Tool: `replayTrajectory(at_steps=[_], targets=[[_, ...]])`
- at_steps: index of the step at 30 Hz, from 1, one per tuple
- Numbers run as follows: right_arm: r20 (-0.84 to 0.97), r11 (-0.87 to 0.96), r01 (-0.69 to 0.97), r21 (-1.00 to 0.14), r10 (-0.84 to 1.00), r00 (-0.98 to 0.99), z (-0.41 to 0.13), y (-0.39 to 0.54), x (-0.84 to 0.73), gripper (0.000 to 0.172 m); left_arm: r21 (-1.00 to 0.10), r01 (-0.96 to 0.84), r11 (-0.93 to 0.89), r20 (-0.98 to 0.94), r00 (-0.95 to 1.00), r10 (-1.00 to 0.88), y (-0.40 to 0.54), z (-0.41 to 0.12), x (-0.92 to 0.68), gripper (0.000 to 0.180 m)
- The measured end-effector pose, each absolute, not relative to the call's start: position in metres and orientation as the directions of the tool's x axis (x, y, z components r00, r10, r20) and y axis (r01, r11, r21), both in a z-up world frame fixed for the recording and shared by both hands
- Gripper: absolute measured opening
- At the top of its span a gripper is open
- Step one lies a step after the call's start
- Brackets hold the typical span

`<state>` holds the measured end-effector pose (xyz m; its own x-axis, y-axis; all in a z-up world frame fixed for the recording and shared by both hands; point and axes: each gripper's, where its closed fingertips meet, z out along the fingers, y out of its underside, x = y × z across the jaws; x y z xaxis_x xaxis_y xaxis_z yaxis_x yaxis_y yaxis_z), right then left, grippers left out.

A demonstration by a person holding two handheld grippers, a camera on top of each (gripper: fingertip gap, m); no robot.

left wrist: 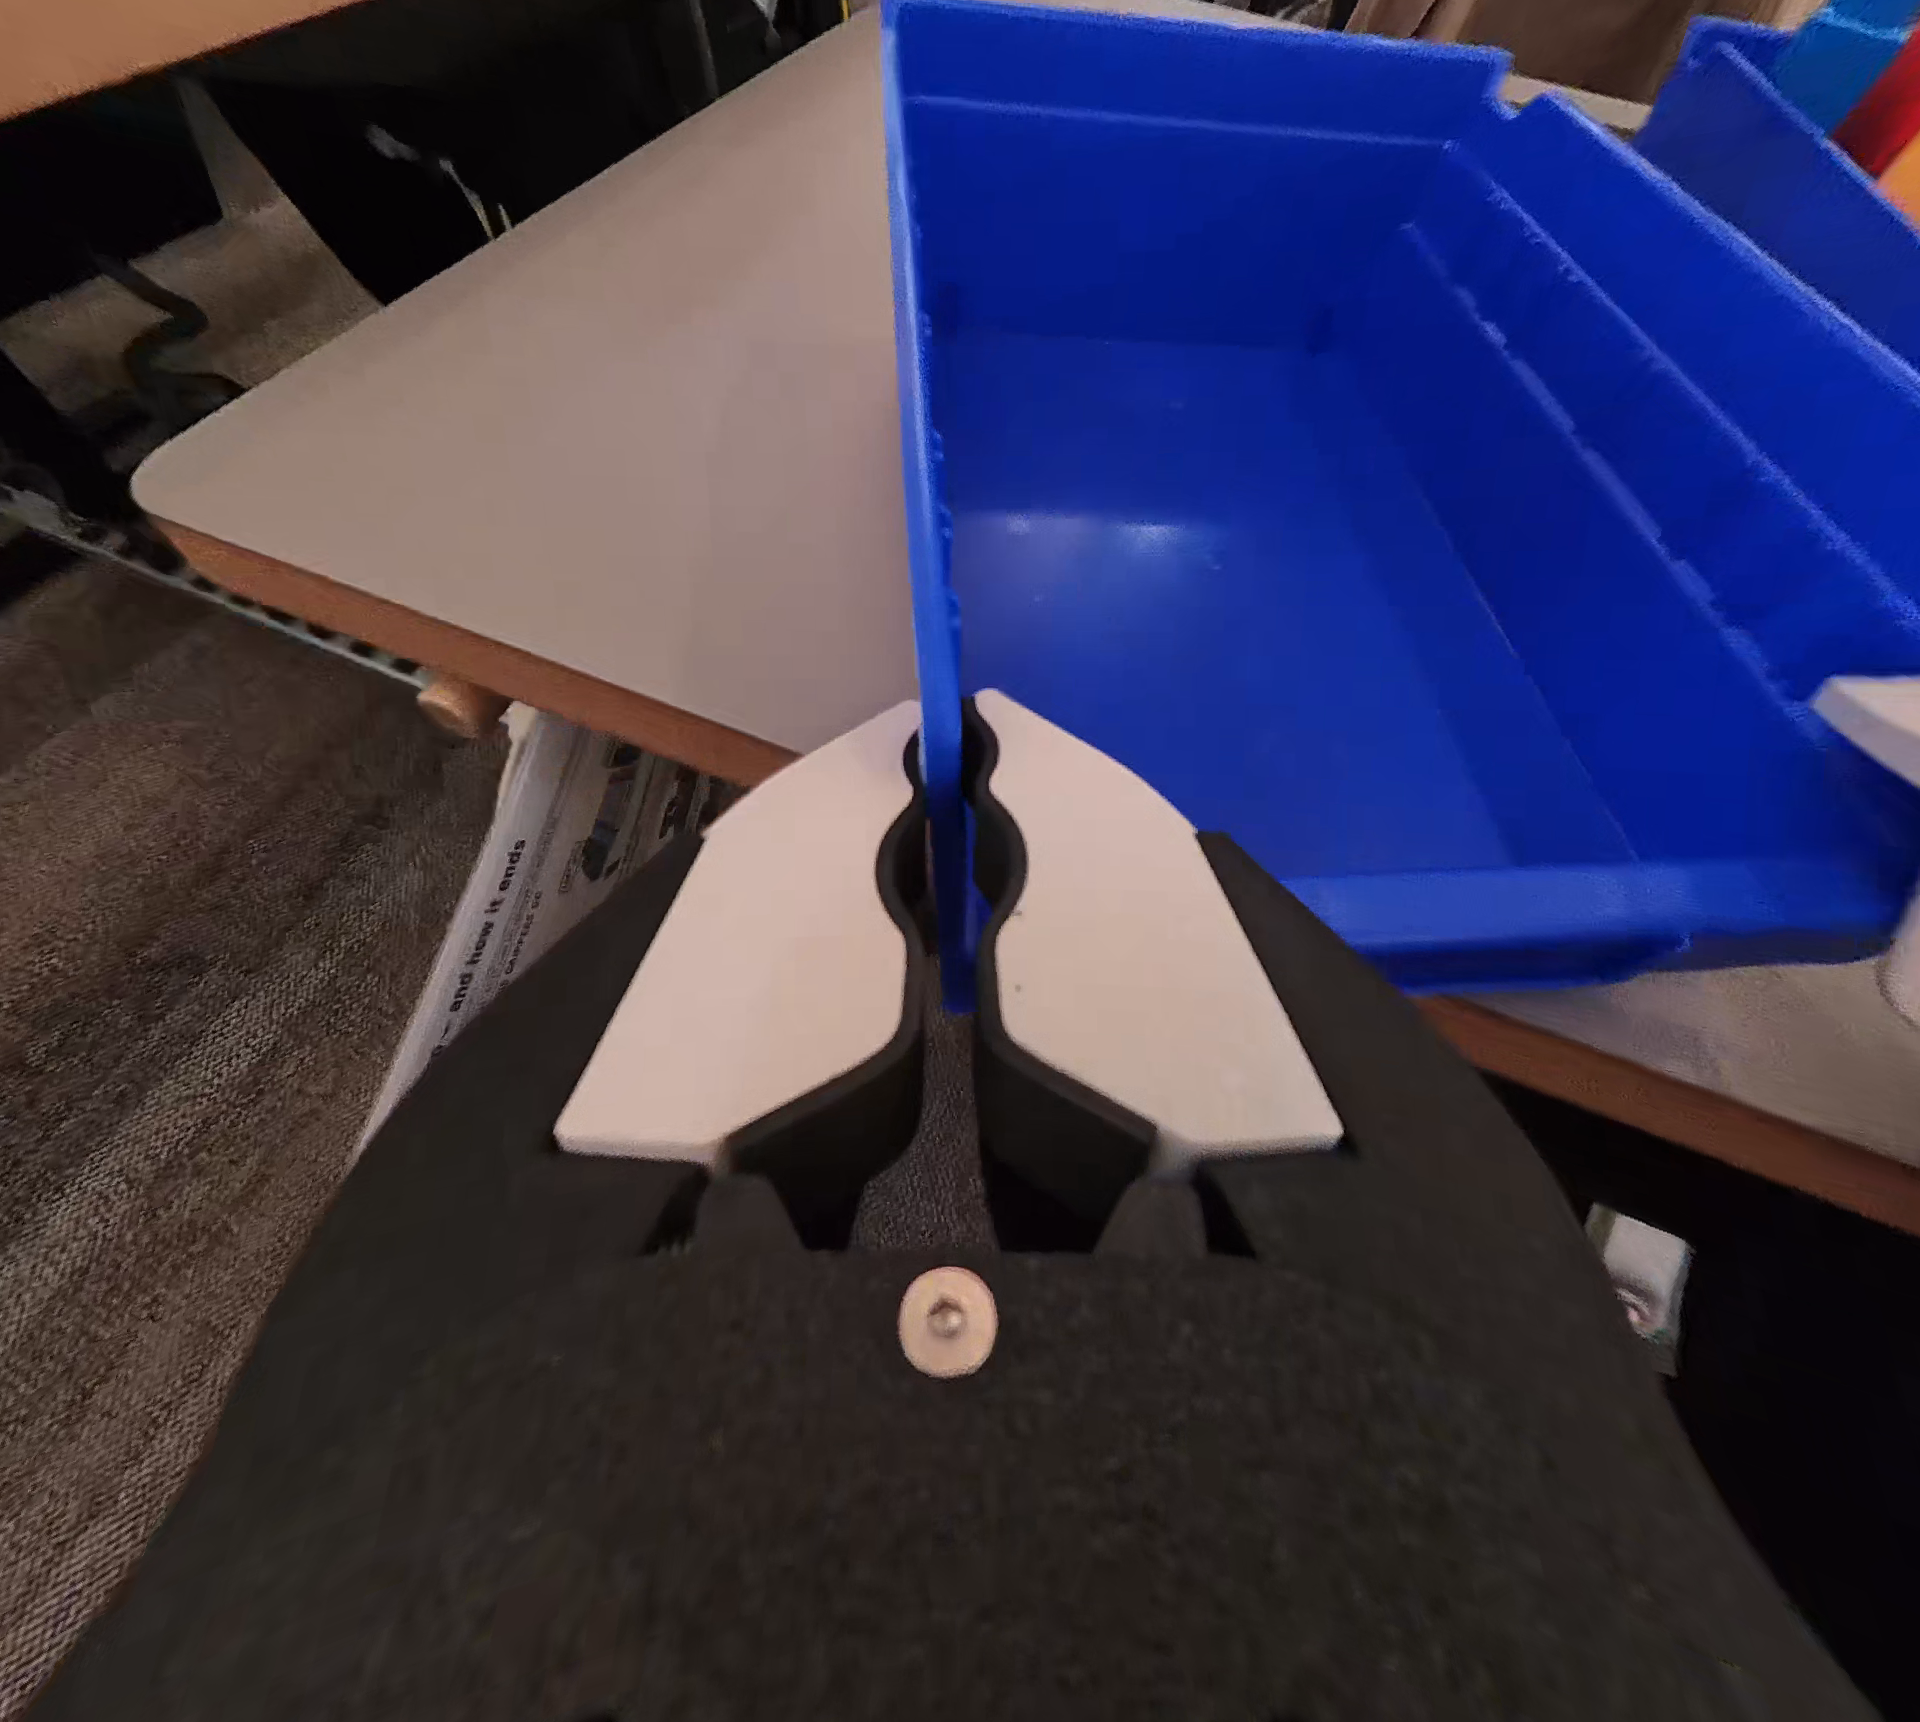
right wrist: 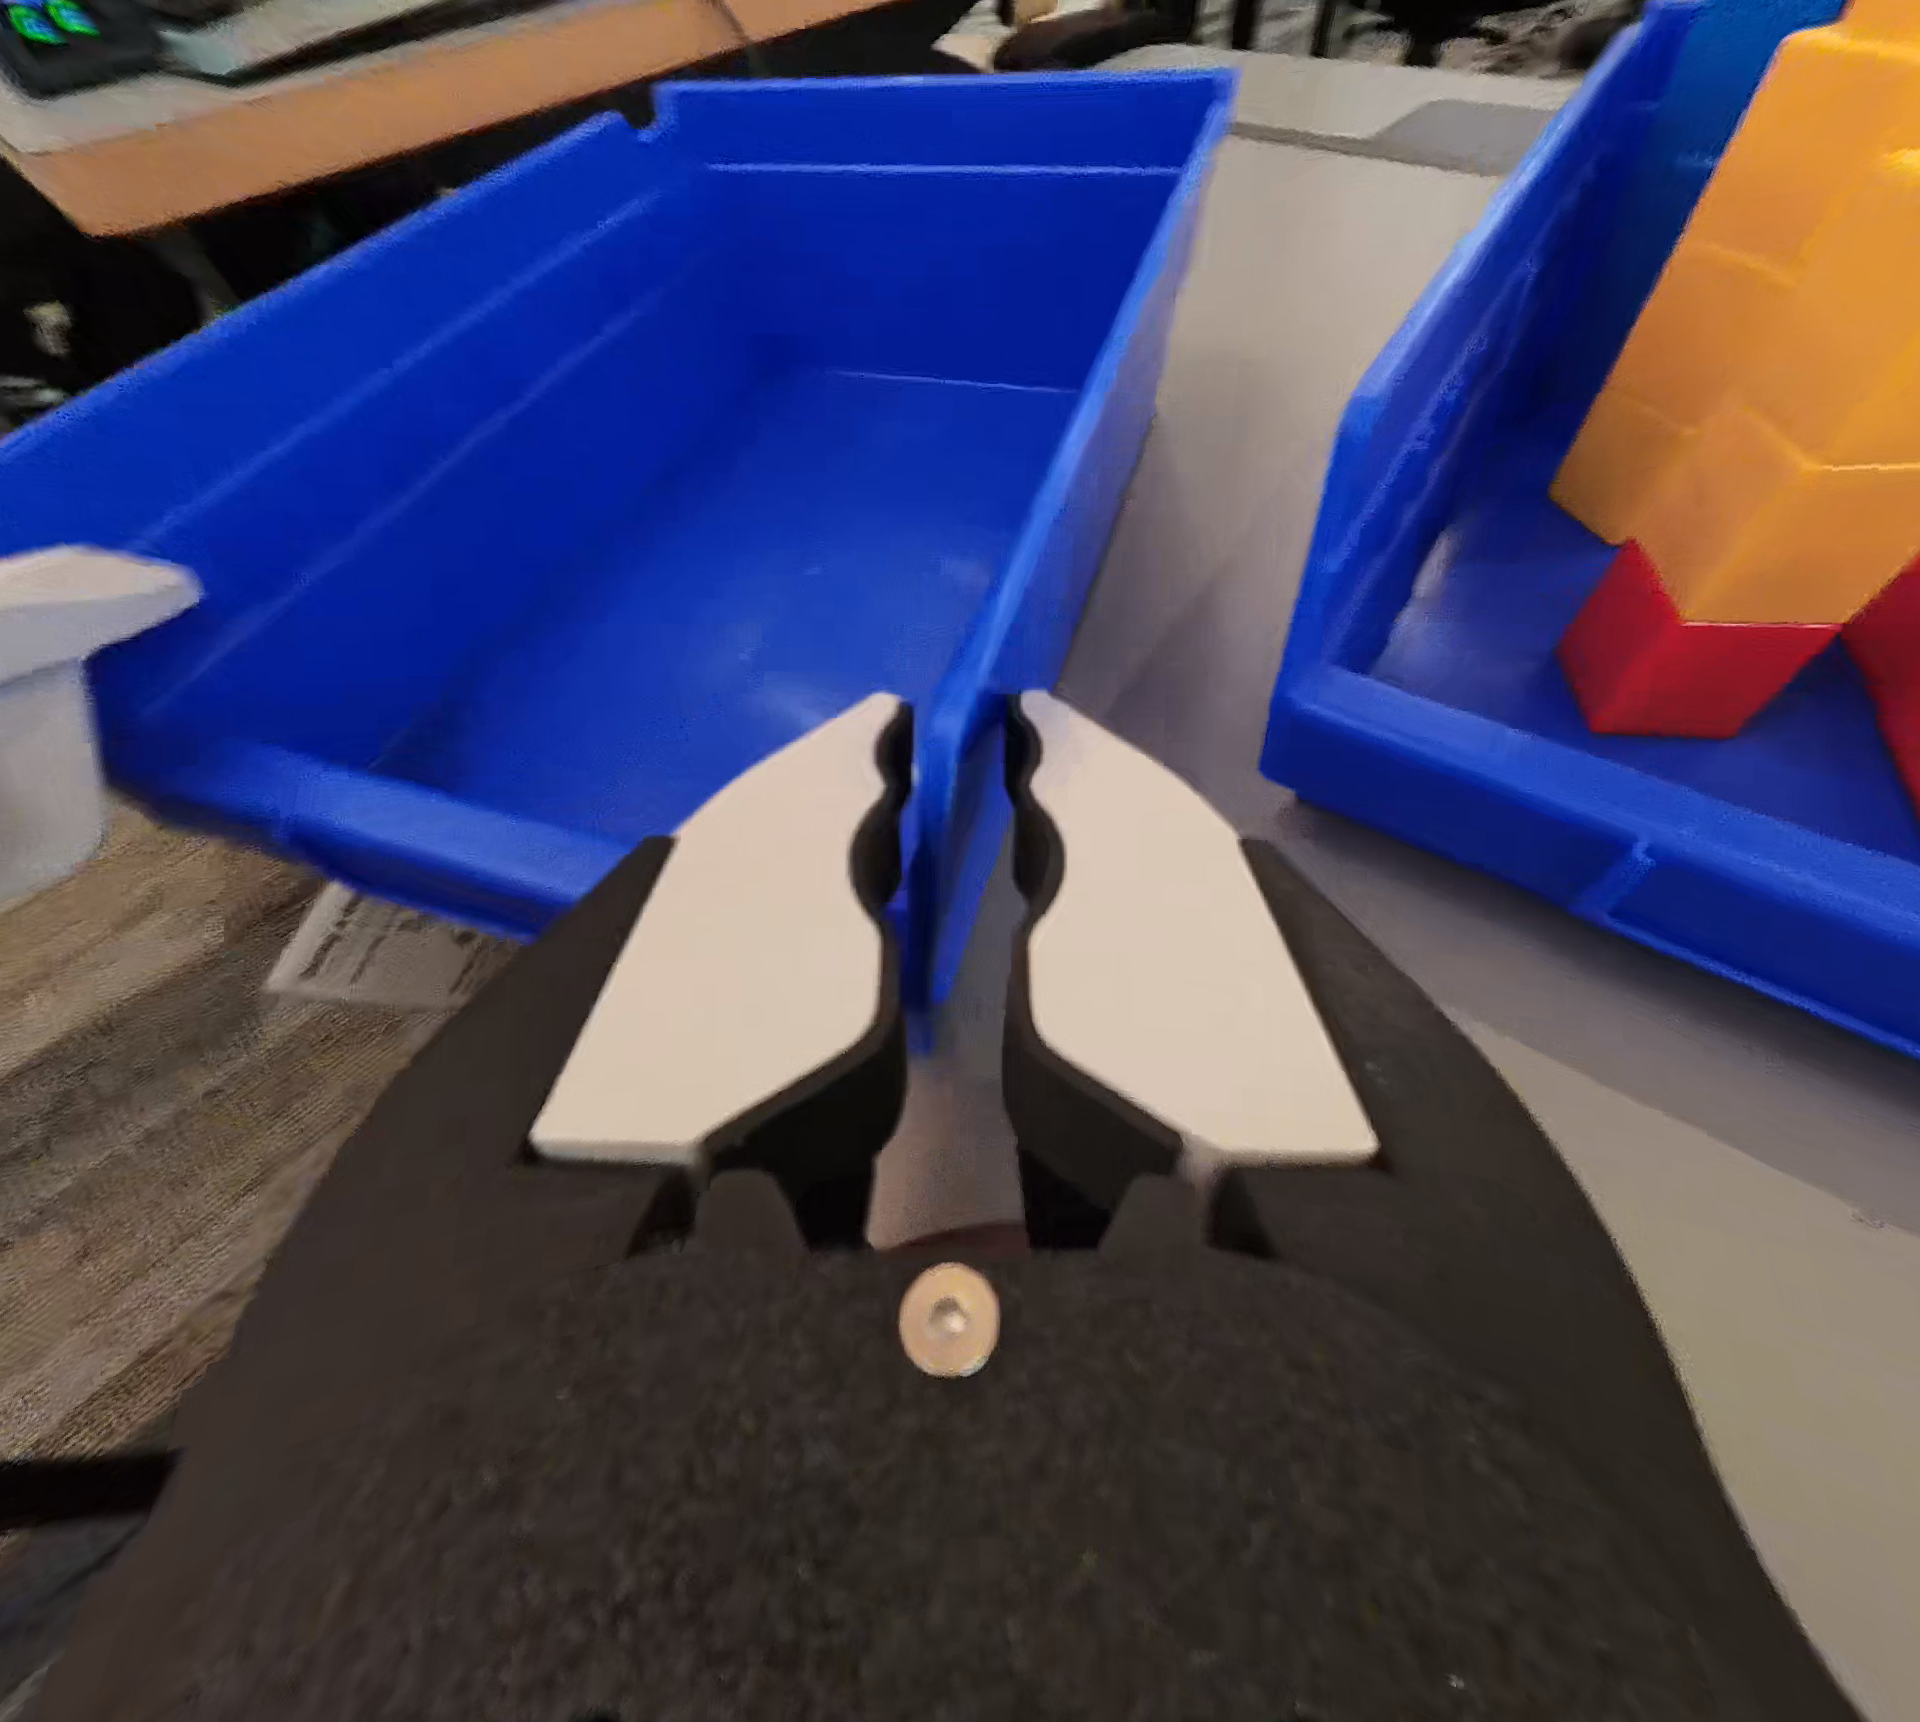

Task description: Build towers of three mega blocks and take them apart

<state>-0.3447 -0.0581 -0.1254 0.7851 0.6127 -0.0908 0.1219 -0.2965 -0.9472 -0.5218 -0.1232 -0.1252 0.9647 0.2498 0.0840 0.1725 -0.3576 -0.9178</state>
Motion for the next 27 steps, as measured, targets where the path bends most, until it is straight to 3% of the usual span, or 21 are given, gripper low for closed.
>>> replayTrajectory(at_steps=[1, 6, 11, 19, 23, 27], targets=[[-0.066, -0.291, 0.129, -0.948, 0.576, 0.815, -0.123, -0.056, -0.34, 0.007, -0.925, 0.154, -0.348, 0.065, 0.965, 0.254, -0.129, -0.125, -0.517, 0.003], [-0.093, -0.27, 0.088, -0.959, 0.591, 0.802, -0.104, -0.059, -0.341, 0.003, -0.976, 0.027, -0.216, -0.047, 0.942, 0.332, -0.157, -0.088, -0.505, 0.005], [-0.079, -0.14, 0.004, -0.99, 0.578, 0.812, -0.031, -0.067, -0.311, 0.003, -0.994, -0.019, -0.104, -0.05, 0.951, 0.306, -0.17, -0.031, -0.478, 0.005], [-0.012, 0.022, -0.019, -1.0, 0.301, 0.954, 0.065, -0.05, -0.134, 0.004, -0.998, -0.057, 0.031, -0.057, 0.998, 0.001, -0.094, 0.055, -0.335, 0.004], [-0.024, -0.006, -0.024, -1.0, 0.098, 0.995, 0.063, -0.039, -0.008, 0.003, -0.999, -0.01, 0.031, -0.016, 0.982, -0.188, -0.041, 0.058, -0.215, 0.004], [0.005, -0.079, 0.001, -0.997, -0.06, 0.998, 0.038, -0.038, 0.107, 0.004, -0.999, 0.036, -0.032, 0.045, 0.941, -0.336, -0.009, 0.027, -0.094, 0.003]])
